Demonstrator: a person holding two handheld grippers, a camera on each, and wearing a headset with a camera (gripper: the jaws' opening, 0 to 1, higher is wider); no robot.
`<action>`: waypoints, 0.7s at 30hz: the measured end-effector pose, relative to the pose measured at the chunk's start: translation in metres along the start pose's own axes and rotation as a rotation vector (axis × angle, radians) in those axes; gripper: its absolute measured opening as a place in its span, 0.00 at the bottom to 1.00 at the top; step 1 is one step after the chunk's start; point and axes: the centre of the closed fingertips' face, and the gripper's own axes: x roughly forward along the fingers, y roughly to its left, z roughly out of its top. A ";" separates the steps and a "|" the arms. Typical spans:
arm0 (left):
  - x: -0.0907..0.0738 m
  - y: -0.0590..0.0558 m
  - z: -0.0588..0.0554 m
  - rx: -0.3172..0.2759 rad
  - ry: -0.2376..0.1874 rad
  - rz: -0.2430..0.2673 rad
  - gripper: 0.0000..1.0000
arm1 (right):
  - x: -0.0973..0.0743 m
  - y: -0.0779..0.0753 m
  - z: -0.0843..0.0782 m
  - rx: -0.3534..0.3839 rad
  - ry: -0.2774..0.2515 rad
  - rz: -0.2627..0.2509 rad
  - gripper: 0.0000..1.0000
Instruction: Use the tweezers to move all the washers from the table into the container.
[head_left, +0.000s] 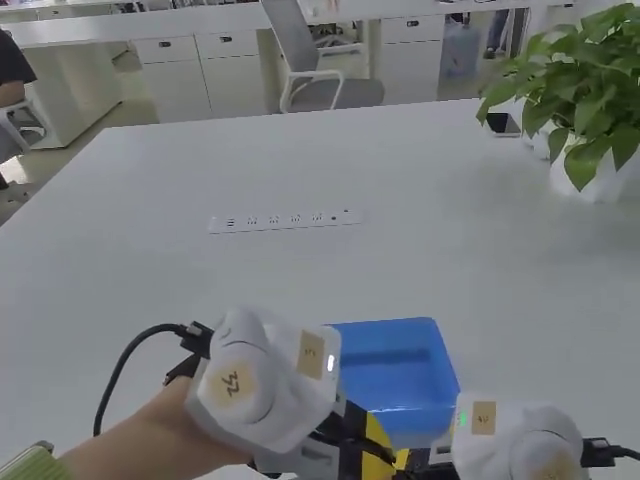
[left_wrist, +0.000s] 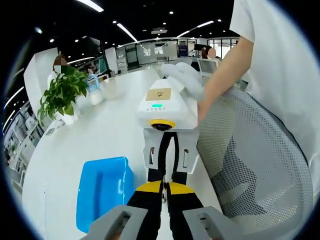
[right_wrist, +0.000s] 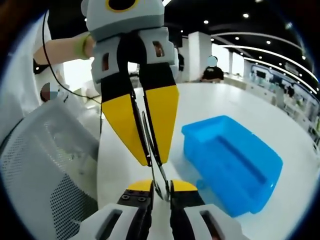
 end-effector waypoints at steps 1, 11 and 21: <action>0.001 0.001 0.000 -0.002 -0.005 0.002 0.00 | 0.001 0.000 -0.001 0.003 0.001 0.001 0.10; -0.003 0.006 -0.003 -0.009 0.022 0.006 0.00 | -0.007 -0.001 0.010 0.001 -0.031 -0.012 0.12; 0.000 0.001 -0.003 0.013 0.017 0.001 0.00 | -0.004 -0.002 0.008 -0.032 -0.026 -0.013 0.07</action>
